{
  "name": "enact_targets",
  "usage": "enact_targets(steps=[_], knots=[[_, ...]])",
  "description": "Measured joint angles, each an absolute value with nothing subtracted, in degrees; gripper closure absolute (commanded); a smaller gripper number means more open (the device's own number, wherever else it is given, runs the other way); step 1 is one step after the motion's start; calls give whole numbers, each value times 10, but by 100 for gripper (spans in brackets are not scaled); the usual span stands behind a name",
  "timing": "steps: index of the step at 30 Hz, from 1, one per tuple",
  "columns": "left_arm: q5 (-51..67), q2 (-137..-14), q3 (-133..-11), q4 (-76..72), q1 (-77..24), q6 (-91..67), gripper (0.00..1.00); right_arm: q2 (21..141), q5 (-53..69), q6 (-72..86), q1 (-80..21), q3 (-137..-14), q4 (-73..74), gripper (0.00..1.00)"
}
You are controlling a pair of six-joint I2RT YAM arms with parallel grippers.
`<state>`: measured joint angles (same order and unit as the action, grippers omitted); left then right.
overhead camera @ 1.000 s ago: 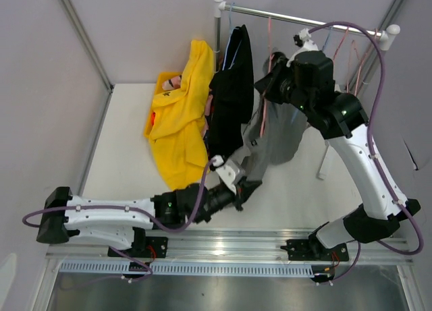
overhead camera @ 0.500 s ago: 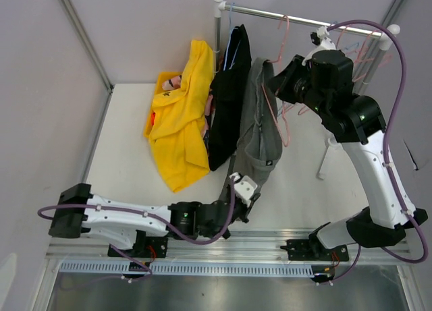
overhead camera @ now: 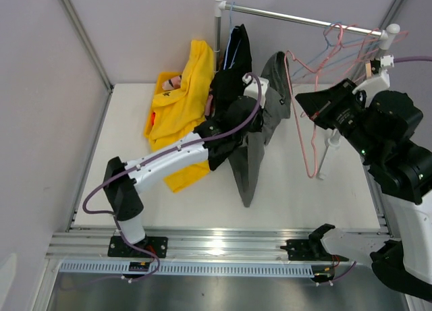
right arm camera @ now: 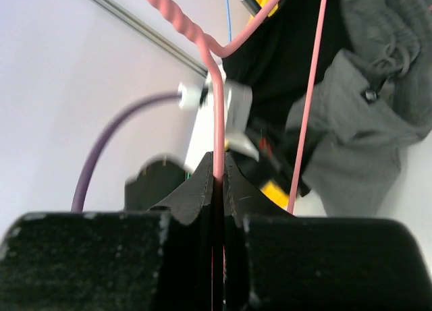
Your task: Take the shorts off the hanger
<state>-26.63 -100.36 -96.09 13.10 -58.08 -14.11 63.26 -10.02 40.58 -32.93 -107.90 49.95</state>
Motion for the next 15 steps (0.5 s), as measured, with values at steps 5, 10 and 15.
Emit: enact_targets(steps=[5,10,15], knots=[[-247,-998,-947,177,-560,-156,100,592,-105,420,-329,-1052,501,100],[-237,-897,-807,213,-616,-187,100,611,-131,399,-329,-1082,506,100],[-251,-766,-768,278,-754,-216,100,700,-138,357,-295,-1177,505,100]])
